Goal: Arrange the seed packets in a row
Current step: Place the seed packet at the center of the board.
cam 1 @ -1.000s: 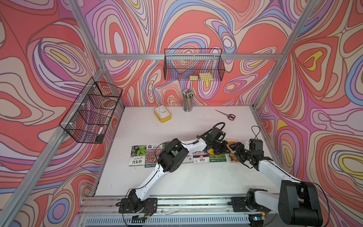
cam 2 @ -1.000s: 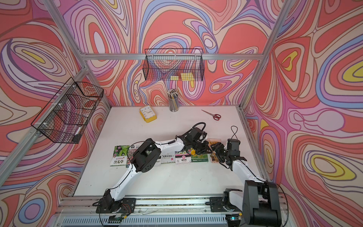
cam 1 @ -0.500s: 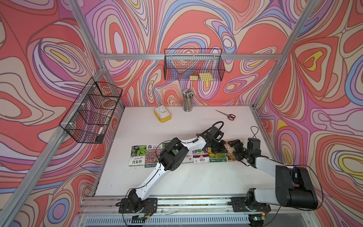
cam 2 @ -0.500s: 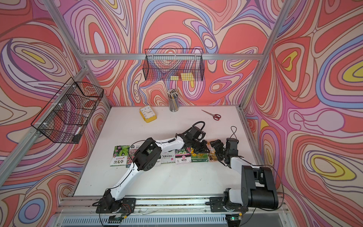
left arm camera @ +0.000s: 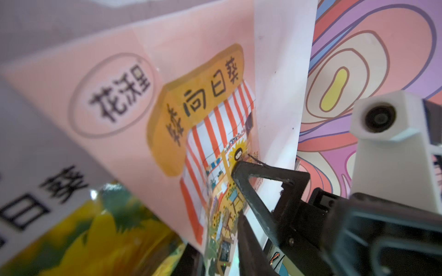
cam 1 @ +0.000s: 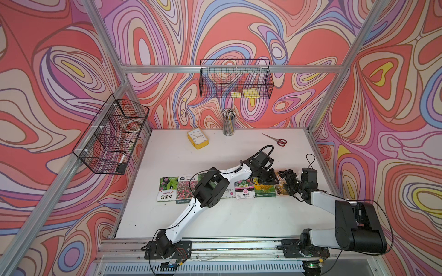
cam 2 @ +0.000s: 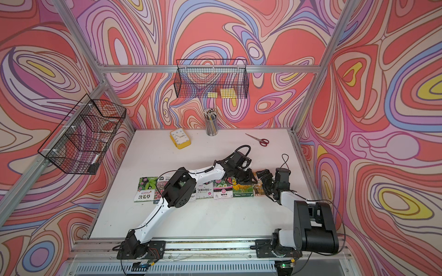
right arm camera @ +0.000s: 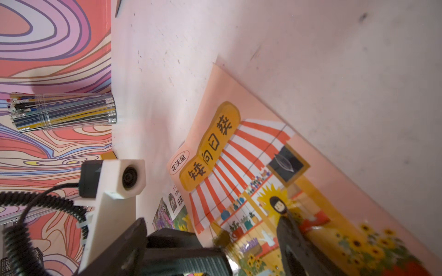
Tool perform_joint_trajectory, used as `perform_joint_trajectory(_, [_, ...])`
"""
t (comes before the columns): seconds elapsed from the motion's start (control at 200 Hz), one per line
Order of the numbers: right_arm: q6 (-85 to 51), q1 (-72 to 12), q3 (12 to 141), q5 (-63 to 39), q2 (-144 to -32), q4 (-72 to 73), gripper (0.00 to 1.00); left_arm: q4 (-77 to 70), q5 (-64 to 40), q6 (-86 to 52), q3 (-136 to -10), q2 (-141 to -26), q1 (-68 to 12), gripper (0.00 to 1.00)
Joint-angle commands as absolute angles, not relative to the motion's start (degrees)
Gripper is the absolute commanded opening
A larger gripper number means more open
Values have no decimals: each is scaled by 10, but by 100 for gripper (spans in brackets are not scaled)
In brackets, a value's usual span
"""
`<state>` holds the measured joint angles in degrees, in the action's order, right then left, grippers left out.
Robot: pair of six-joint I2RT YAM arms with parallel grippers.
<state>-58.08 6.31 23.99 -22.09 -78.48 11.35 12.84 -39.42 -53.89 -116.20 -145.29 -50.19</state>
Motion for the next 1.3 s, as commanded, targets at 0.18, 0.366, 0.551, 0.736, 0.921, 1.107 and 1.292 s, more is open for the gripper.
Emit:
perform_joint_trajectory(0.18, [-578, 64, 234, -182, -784, 61, 86, 162, -400, -524, -1182, -1471, -499, 24])
perform_joint_trajectory(0.366, [-583, 64, 227, -175, -787, 72, 86, 198, -354, -483, -1155, -1409, -499, 61])
perform_joint_trajectory(0.551, [-588, 64, 222, -174, -797, 83, 85, 216, -337, -457, -1160, -1352, -499, 98])
perform_joint_trajectory(0.736, [-593, 64, 214, -171, -798, 91, 85, 205, -347, -457, -1149, -1311, -499, 99])
perform_joint_trajectory(0.921, [-620, 64, 196, -181, -794, 119, 85, 157, -315, -458, -1037, -1254, -498, 99])
perform_joint_trajectory(1.107, [-640, 63, 184, -181, -788, 138, 84, 111, -279, -441, -926, -1222, -496, 99])
perform_joint_trajectory(1.292, [-645, 60, 185, -182, -784, 140, 84, 102, -266, -423, -901, -1234, -487, 99])
